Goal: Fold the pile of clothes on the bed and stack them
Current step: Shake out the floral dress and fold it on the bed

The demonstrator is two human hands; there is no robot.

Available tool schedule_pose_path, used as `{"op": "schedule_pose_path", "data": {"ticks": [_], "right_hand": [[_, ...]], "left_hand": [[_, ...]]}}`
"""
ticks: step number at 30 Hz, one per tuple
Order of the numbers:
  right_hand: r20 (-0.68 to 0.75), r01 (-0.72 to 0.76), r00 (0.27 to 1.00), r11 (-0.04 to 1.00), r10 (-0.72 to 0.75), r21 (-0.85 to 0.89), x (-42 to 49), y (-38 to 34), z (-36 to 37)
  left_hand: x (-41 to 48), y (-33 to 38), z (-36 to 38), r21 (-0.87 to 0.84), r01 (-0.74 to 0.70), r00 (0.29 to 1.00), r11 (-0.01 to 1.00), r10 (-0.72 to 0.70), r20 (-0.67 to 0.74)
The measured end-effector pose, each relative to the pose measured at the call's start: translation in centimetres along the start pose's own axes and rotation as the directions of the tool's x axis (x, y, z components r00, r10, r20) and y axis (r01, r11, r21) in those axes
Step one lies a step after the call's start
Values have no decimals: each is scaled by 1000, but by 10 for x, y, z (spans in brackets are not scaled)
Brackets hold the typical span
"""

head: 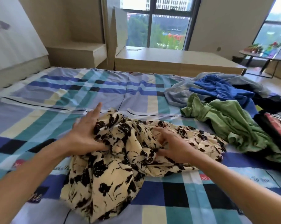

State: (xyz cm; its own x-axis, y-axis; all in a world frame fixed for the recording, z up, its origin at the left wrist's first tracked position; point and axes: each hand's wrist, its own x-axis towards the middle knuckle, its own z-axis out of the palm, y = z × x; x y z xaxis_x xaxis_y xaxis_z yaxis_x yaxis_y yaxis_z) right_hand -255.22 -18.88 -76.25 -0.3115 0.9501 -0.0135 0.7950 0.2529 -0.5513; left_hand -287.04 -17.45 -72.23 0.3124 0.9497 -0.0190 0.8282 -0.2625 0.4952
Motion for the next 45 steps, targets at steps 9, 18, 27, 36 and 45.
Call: {"op": "schedule_pose_path", "data": {"ticks": [9, 18, 27, 36, 45], "right_hand": [[-129, 346, 935, 931, -332, 115, -38, -87, -29], [66, 125, 978, 808, -198, 576, -57, -88, -41], [-167, 75, 986, 854, 13, 514, -56, -93, -32], [-569, 141, 807, 885, 157, 444, -43, -53, -69], [-447, 207, 893, 838, 49, 505, -38, -56, -69]], "left_hand": [[-28, 76, 28, 2, -441, 890, 898, 438, -126], [-35, 81, 9, -426, -465, 862, 776, 286, -419], [-40, 94, 1, -675, -236, 952, 699, 29, -303], [-44, 88, -22, -655, -86, 996, 751, 46, -79], [-28, 68, -8, -952, 99, 988, 289, 85, 128]]}}
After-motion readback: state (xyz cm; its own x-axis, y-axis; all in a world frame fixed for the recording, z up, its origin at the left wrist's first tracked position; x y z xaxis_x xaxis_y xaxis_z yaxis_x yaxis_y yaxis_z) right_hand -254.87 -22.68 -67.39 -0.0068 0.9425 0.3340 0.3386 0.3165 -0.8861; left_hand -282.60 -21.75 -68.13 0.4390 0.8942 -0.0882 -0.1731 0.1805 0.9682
